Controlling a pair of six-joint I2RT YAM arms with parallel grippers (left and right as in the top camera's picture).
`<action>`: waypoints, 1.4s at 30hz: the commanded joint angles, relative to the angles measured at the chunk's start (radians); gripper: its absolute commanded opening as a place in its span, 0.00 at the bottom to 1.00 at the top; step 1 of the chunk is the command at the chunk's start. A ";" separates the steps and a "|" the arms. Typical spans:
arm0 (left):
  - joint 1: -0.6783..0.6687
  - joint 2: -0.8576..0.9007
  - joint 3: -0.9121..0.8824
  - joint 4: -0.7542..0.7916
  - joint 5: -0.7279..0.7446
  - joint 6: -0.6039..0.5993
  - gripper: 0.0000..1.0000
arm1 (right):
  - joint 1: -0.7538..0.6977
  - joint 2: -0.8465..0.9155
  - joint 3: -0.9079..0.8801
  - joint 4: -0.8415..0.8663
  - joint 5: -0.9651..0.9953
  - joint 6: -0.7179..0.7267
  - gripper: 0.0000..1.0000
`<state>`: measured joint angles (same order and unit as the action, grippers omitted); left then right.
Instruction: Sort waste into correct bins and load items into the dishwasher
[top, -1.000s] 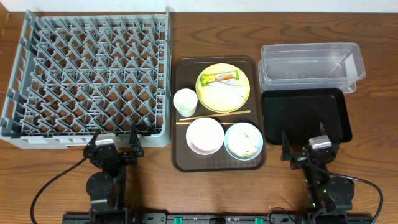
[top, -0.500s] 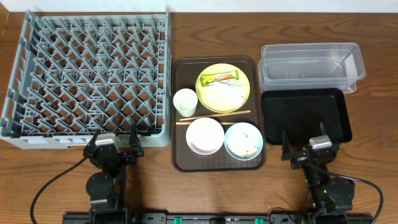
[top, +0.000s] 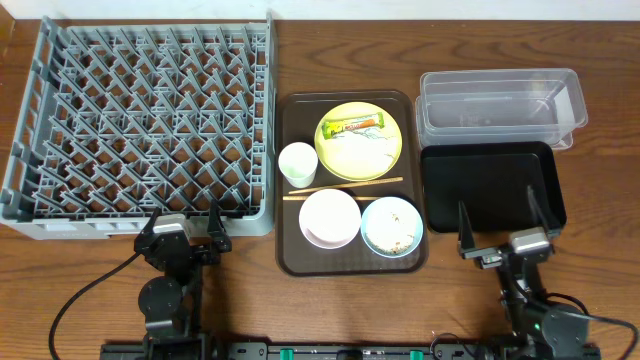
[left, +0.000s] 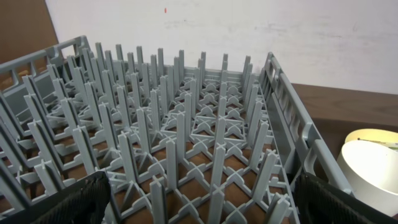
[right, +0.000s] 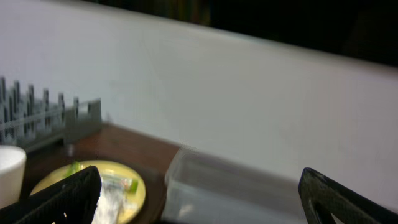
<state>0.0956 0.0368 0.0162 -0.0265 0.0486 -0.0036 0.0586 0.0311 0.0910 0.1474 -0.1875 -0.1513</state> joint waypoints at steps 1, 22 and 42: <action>-0.002 0.000 -0.012 -0.044 -0.015 -0.005 0.95 | -0.005 0.045 0.105 0.002 -0.054 -0.054 0.99; -0.002 0.000 -0.012 -0.044 -0.016 -0.005 0.95 | -0.005 0.933 0.890 -0.411 -0.466 -0.110 0.99; -0.002 0.000 -0.012 -0.044 -0.016 -0.005 0.95 | 0.095 1.559 1.678 -1.110 -0.413 -0.232 0.99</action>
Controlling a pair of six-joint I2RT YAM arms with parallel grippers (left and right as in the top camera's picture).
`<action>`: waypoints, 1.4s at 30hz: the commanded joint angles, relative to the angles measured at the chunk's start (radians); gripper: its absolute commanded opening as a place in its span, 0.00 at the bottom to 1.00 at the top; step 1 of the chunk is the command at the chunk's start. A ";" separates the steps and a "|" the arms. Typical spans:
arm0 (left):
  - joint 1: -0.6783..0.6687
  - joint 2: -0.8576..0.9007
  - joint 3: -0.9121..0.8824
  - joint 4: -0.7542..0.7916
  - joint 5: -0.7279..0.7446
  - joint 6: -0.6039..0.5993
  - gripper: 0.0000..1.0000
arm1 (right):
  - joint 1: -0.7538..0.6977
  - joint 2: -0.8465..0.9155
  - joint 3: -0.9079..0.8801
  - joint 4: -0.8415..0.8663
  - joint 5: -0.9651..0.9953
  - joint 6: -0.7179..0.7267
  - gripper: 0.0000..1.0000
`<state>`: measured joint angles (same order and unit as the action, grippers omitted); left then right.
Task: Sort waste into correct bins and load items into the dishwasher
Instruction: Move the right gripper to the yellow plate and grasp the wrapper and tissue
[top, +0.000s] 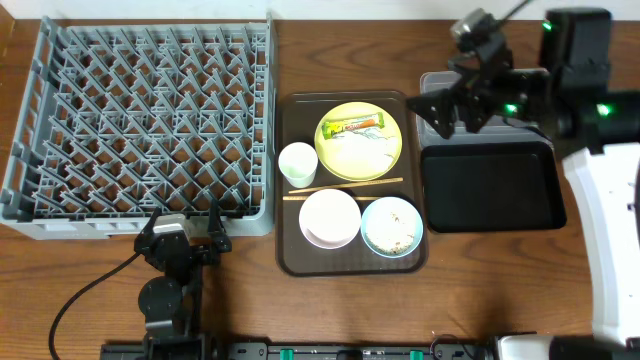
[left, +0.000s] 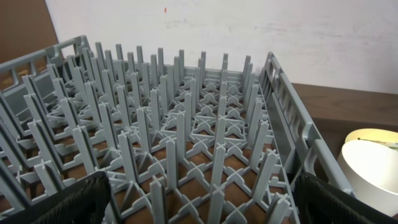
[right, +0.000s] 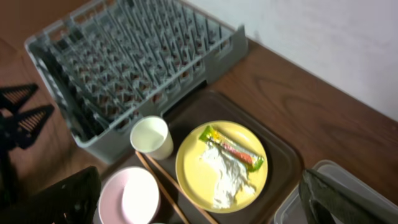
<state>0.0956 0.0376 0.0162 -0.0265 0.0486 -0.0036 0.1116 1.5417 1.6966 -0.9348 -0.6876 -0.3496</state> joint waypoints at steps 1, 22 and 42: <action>-0.002 -0.001 -0.012 -0.044 -0.015 -0.005 0.95 | 0.055 0.065 0.093 -0.042 0.112 -0.034 0.99; -0.002 -0.001 -0.012 -0.044 -0.015 -0.005 0.95 | 0.290 0.417 0.271 -0.142 0.328 -0.093 0.99; -0.002 -0.001 -0.012 -0.044 -0.015 -0.005 0.95 | 0.293 0.651 0.270 -0.035 0.448 -0.102 0.88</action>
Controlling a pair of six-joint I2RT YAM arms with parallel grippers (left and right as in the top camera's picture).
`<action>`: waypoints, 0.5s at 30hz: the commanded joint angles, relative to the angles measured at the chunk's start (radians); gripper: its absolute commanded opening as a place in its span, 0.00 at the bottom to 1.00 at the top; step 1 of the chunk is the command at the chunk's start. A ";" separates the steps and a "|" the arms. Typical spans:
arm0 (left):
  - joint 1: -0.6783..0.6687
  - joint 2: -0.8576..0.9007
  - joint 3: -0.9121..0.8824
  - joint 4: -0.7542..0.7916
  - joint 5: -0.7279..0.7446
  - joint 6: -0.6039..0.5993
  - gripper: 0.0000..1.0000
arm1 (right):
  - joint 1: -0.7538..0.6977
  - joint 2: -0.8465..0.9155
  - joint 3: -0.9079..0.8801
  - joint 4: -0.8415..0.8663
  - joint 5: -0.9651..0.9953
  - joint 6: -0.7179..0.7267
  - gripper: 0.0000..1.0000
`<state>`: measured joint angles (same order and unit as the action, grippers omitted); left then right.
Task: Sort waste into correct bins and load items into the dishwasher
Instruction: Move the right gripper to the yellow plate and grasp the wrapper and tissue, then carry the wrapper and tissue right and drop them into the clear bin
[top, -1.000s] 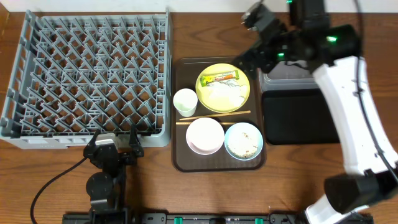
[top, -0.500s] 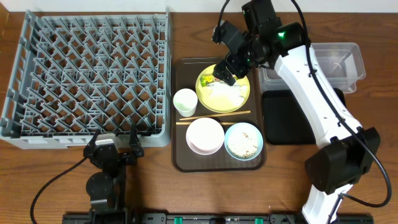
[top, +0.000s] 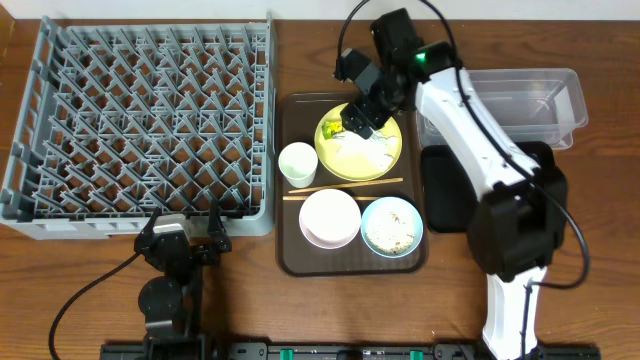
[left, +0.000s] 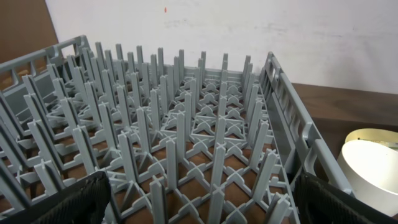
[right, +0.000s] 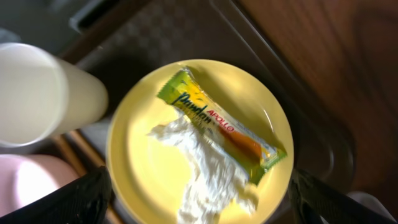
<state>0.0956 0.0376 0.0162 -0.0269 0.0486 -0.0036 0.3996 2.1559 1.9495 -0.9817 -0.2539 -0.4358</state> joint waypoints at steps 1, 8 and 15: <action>-0.002 -0.001 -0.012 -0.043 -0.016 -0.005 0.95 | 0.006 0.050 0.018 0.018 0.015 -0.016 0.87; -0.002 -0.001 -0.012 -0.043 -0.015 -0.005 0.95 | 0.008 0.142 0.018 0.036 0.021 -0.011 0.81; -0.002 -0.001 -0.012 -0.043 -0.015 -0.005 0.95 | 0.020 0.228 0.018 0.044 0.132 0.002 0.74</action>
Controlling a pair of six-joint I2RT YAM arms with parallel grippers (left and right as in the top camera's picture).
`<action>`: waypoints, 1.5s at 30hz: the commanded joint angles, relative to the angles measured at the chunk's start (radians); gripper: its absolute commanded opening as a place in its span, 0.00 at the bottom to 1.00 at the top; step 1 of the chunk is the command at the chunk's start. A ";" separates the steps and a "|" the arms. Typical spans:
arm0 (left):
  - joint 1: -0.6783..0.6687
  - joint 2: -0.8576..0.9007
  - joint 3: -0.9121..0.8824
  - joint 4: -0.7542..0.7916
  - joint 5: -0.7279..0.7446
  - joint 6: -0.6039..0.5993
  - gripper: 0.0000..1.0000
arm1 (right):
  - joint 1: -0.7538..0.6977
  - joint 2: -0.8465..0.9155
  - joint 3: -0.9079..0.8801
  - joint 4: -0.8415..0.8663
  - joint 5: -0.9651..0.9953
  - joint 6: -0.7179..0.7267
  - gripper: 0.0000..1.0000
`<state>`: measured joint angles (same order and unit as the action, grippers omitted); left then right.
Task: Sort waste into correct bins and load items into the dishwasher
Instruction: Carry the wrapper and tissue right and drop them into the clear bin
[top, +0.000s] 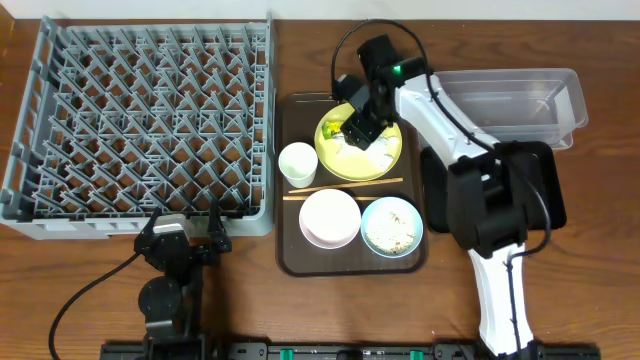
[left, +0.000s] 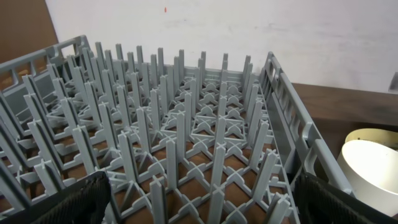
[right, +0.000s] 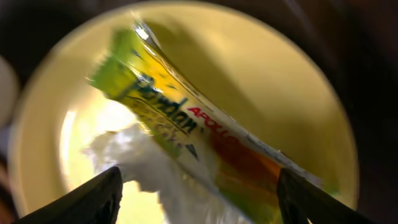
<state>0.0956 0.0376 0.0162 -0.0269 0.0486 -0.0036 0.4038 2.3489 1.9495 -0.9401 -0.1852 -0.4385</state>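
Note:
A yellow-green snack wrapper (right: 186, 118) lies on a crumpled white tissue (right: 155, 162) on the yellow plate (right: 298, 81). My right gripper (right: 199, 205) hangs close over them, open, one finger on each side of the wrapper and tissue. From above, the right gripper (top: 358, 128) covers most of the plate (top: 388, 152). My left gripper (left: 199, 205) rests open at the front edge of the grey dish rack (left: 186, 124), holding nothing. In the overhead view the left gripper (top: 185, 224) sits low beside the rack (top: 140, 110).
The brown tray (top: 290, 250) also carries a white cup (top: 297, 163), chopsticks (top: 340, 190), a pink bowl (top: 329, 217) and a blue bowl with scraps (top: 391, 226). A clear bin (top: 510, 100) and a black bin (top: 540, 190) stand to the right.
My right gripper has come down closer to the yellow plate; the wrapper and tissue now fill its view between the open fingers. The left arm has not moved.
Both arms first rested at the table's front edge. The right arm then stood raised over the clear bin, later above the yellow plate with the wrapper in view, and now hangs low over it. Nothing has been picked up, and the left arm stayed put.

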 joint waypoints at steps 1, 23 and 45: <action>-0.002 -0.001 -0.012 -0.043 -0.016 -0.005 0.95 | 0.019 0.044 0.018 0.003 0.073 0.005 0.72; -0.002 -0.001 -0.012 -0.043 -0.016 -0.005 0.95 | 0.023 -0.153 0.052 -0.037 0.077 0.216 0.01; -0.002 -0.001 -0.012 -0.043 -0.016 -0.005 0.95 | -0.367 -0.363 -0.035 -0.082 0.494 1.460 0.02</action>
<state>0.0956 0.0376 0.0162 -0.0269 0.0486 -0.0036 0.0734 1.9537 1.9488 -1.0172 0.2802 0.7292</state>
